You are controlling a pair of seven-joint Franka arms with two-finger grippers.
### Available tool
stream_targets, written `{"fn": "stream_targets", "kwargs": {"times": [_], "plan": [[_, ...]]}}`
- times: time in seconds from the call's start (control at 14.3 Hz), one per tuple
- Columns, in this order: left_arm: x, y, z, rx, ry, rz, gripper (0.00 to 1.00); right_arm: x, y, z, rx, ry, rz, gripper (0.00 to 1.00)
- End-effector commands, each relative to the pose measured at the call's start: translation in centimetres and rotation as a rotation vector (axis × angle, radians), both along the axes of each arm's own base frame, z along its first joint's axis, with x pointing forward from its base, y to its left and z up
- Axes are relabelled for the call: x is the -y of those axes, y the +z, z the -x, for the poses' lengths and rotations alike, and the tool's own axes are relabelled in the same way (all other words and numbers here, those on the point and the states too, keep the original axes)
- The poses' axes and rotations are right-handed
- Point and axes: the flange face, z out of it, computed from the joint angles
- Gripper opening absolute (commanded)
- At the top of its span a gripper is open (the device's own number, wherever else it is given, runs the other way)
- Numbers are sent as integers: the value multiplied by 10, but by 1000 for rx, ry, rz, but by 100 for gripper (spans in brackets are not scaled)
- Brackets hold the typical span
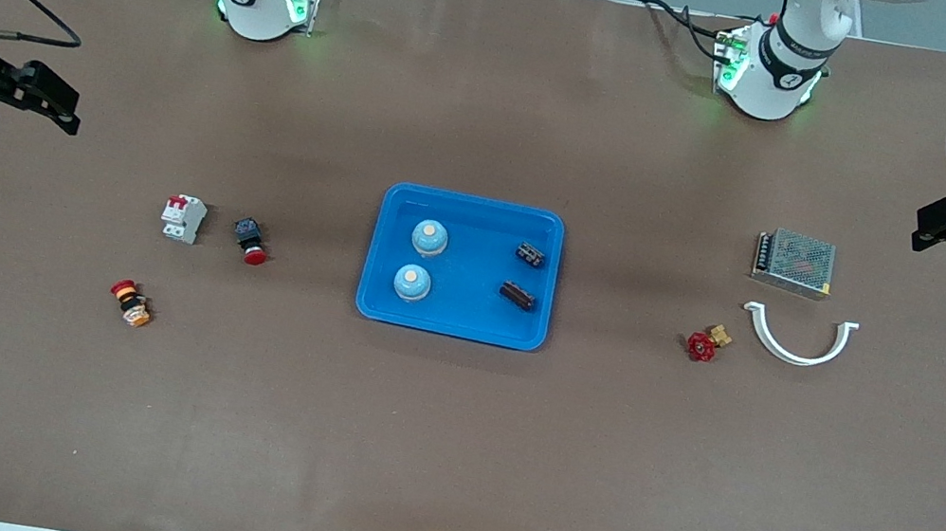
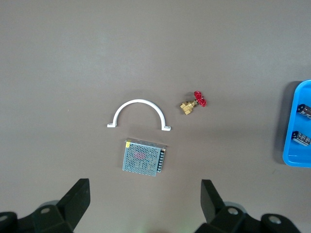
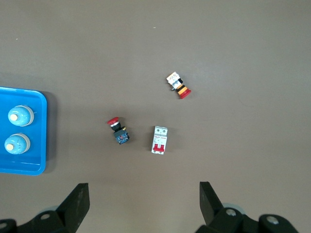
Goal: Place electrolytic capacitor and blue bell in tray
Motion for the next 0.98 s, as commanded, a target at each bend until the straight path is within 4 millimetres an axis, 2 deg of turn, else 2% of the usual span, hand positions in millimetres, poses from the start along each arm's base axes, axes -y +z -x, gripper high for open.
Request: {"fn": "stream_targets", "kwargs": {"times": [0.0, 0.14, 0.42, 0.91], "plan": [[1, 6, 2, 12, -18, 16, 100, 29, 13, 1, 13, -36, 4, 100], [1, 7, 1, 14, -19, 15, 100, 44, 29, 7, 48, -4, -3, 100], [0, 9, 0, 20, -18, 12, 100, 50, 26, 6, 44, -29, -4, 100], [-1, 17, -1, 36, -18, 5, 100, 47, 29, 6, 50, -118, -2, 100]]}}
